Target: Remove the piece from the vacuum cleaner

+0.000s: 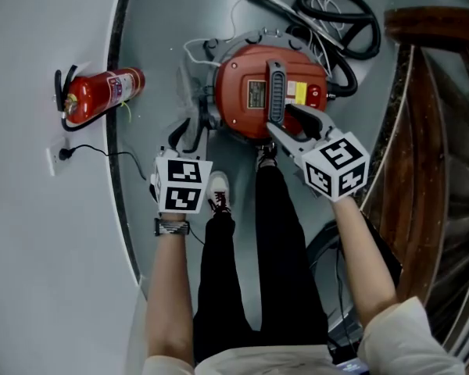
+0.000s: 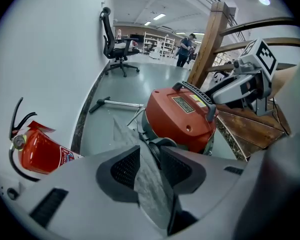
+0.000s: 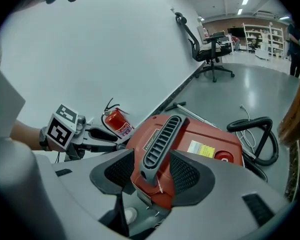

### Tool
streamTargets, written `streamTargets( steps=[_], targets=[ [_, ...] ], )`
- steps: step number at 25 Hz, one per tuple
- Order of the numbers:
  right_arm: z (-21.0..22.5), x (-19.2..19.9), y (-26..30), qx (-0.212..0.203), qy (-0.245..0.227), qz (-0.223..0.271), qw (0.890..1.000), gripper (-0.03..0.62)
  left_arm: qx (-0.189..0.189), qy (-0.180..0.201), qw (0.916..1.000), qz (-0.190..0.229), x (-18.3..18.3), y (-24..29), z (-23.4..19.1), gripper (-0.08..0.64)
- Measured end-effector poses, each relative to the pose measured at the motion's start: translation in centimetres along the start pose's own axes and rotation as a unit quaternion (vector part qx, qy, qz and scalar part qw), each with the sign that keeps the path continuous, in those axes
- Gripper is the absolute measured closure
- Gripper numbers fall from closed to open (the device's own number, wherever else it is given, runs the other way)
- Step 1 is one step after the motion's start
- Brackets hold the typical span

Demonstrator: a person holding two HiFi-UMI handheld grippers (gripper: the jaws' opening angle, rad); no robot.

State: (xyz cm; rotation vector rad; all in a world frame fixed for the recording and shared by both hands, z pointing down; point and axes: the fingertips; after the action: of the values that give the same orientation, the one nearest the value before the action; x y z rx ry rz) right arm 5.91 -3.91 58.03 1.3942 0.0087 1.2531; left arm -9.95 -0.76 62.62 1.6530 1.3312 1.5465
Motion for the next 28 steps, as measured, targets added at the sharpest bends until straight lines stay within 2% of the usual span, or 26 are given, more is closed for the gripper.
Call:
streamTargets(
  steps=[11,14,18,21,28],
  targets=[
    [-0.7,1.2,1.9,-0.009,-0.013,-0.005,1.0,0.374,-0.034,-0.025,0.9991,-0.008,1.0,2.1,0.2,0.44],
    [-0.9,1.5,2.1,-0.01,-0.026,-0.002,1.0,0.374,-0.038,-0.01,0.9992,-0.008,1.4,2.6,0.2,0.454],
    [-0.8,1.9,2.5,-0.013,-0.013,0.0,1.0,0.376,-0.037,0.012,0.9992,-0.012,1.5,2.8,0.2,0.468],
    [-0.7,1.9,2.6,-0.006,-0.019,-0.004,1.0,0.382,-0.046,0.025,0.9986,-0.01,1.6,2.6,-0.2,0.503],
    [-0.6,1.9,2.6,-0.007,-0.023,0.001,1.0,0.39,-0.064,-0.009,0.9979,0.006,1.5,2.5,-0.7,0.528]
  ],
)
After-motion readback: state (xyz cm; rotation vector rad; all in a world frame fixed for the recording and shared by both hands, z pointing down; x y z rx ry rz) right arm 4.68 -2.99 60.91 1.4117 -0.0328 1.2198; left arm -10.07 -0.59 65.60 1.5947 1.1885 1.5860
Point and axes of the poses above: the fingertips, and each gripper's own axes: y forward along the fingers, z to its right, x out of its underside, and after that the axes turned 12 degrees about -y, right-handed
